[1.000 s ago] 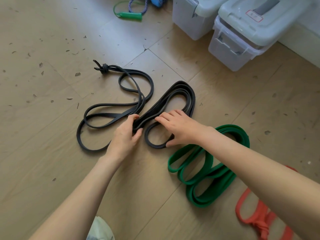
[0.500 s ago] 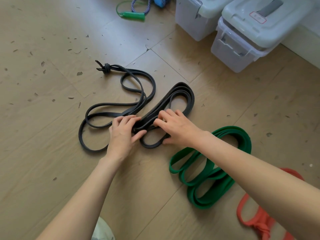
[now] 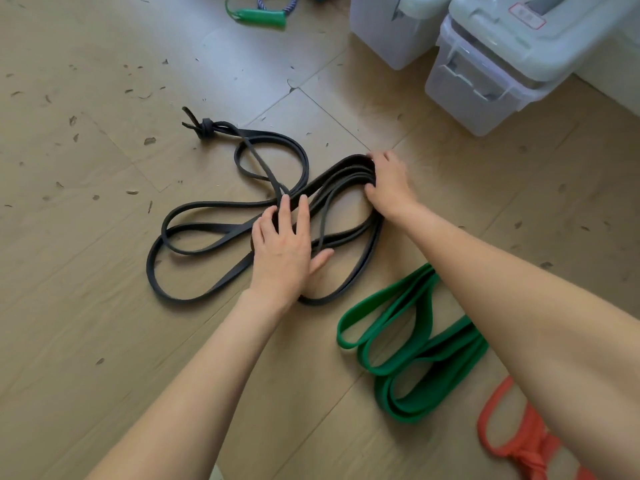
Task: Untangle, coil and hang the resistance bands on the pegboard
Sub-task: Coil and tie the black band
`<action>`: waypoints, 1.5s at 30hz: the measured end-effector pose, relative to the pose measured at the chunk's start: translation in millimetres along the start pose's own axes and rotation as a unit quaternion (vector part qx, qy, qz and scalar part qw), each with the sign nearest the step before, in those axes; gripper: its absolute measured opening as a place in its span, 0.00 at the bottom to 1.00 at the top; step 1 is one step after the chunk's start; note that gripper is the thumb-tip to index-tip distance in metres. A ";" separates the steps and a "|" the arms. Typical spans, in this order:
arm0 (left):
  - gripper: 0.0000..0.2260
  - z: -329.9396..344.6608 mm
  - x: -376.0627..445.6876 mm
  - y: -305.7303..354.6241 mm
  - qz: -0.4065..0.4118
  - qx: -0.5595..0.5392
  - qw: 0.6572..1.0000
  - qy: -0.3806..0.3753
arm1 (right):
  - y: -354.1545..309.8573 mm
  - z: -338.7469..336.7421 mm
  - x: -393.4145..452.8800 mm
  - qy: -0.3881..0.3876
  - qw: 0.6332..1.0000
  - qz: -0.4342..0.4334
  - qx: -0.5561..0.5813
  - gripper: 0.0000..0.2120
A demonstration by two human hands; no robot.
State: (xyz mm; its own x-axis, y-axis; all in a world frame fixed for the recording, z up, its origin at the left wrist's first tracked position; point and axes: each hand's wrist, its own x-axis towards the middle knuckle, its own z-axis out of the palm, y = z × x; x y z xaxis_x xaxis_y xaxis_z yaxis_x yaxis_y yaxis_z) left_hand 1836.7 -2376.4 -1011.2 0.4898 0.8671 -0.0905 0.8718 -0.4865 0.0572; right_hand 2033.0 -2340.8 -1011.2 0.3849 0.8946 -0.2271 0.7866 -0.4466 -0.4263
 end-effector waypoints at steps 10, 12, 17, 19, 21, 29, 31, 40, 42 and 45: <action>0.19 3.4 8.3 -29.7 0.001 -0.143 0.990 0.017 | 15.4 -3.8 7.4 0.031 0.999 0.004 0.005 0.19; 0.17 2.4 10.1 -36.1 -0.028 -0.164 0.986 0.025 | 11.2 -7.9 6.7 0.009 1.000 0.005 -0.023 0.18; 0.21 2.4 8.5 -42.4 0.004 -0.232 0.972 0.036 | -18.0 -10.7 -32.9 0.089 0.983 -0.152 -0.047 0.16; 0.24 4.4 3.4 -45.4 0.001 -0.268 0.962 0.039 | -24.7 1.6 -60.5 0.007 0.964 -0.261 -0.059 0.12; 0.26 6.4 -0.4 -47.9 -0.013 -0.319 0.948 0.010 | -23.4 15.2 -78.3 -0.051 0.950 -0.296 -0.083 0.16; 0.21 0.1 -8.6 -67.7 -0.029 -0.460 0.884 -0.081 | -29.8 16.8 -74.4 -0.031 0.967 -0.251 -0.015 0.19; 0.14 -3.5 -6.7 -73.5 -0.076 -0.505 0.854 -0.103 | -29.6 17.1 -72.7 -0.036 0.965 -0.257 -0.044 0.18; 0.16 -7.4 -2.3 -77.6 -0.101 -0.578 0.802 -0.106 | -33.9 16.3 -74.0 -0.036 0.955 -0.290 -0.045 0.11; 0.14 -6.4 -2.2 -74.1 -0.131 -0.580 0.802 -0.061 | -34.3 17.2 -76.4 -0.042 0.954 -0.294 -0.048 0.12; 0.20 -7.8 -1.5 -70.7 -0.152 -0.558 0.815 -0.003 | -31.4 20.9 -80.4 -0.045 0.955 -0.285 -0.070 0.21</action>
State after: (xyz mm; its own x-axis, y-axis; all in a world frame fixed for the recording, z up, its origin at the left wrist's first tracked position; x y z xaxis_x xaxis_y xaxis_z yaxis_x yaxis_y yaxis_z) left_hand 1774.3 -2342.5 -1007.4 0.2542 0.9275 -0.2742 0.4058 0.1550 0.9007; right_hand 1967.2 -2399.0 -997.9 -0.1634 0.9841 -0.0690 0.9149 0.1250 -0.3837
